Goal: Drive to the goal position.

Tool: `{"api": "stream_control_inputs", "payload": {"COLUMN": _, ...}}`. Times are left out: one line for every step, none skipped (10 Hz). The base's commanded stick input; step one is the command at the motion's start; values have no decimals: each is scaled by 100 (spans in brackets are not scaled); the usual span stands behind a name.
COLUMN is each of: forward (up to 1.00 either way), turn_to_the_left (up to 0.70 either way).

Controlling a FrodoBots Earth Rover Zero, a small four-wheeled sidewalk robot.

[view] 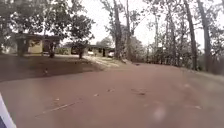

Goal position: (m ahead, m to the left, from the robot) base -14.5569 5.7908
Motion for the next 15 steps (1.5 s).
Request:
{"api": "stream_control_inputs", "payload": {"forward": 0, "turn_to_the_left": 70}}
{"api": "stream_control_inputs", "payload": {"forward": 0, "turn_to_the_left": 70}}
{"api": "stream_control_inputs", "payload": {"forward": 0, "turn_to_the_left": 70}}
{"api": "stream_control_inputs", "payload": {"forward": 0, "turn_to_the_left": 70}}
{"api": "stream_control_inputs", "payload": {"forward": 0, "turn_to_the_left": 70}}
{"api": "stream_control_inputs", "payload": {"forward": 0, "turn_to_the_left": 70}}
{"api": "stream_control_inputs", "payload": {"forward": 0, "turn_to_the_left": 70}}
{"api": "stream_control_inputs", "payload": {"forward": 0, "turn_to_the_left": 70}}
{"api": "stream_control_inputs", "payload": {"forward": 0, "turn_to_the_left": 70}}
{"api": "stream_control_inputs", "payload": {"forward": 0, "turn_to_the_left": 70}}
{"api": "stream_control_inputs", "payload": {"forward": 0, "turn_to_the_left": 70}}
{"api": "stream_control_inputs", "payload": {"forward": 0, "turn_to_the_left": 70}}
{"api": "stream_control_inputs", "payload": {"forward": 0, "turn_to_the_left": 70}}
{"api": "stream_control_inputs", "payload": {"forward": 0, "turn_to_the_left": 70}}
{"api": "stream_control_inputs", "payload": {"forward": 0, "turn_to_the_left": 70}}
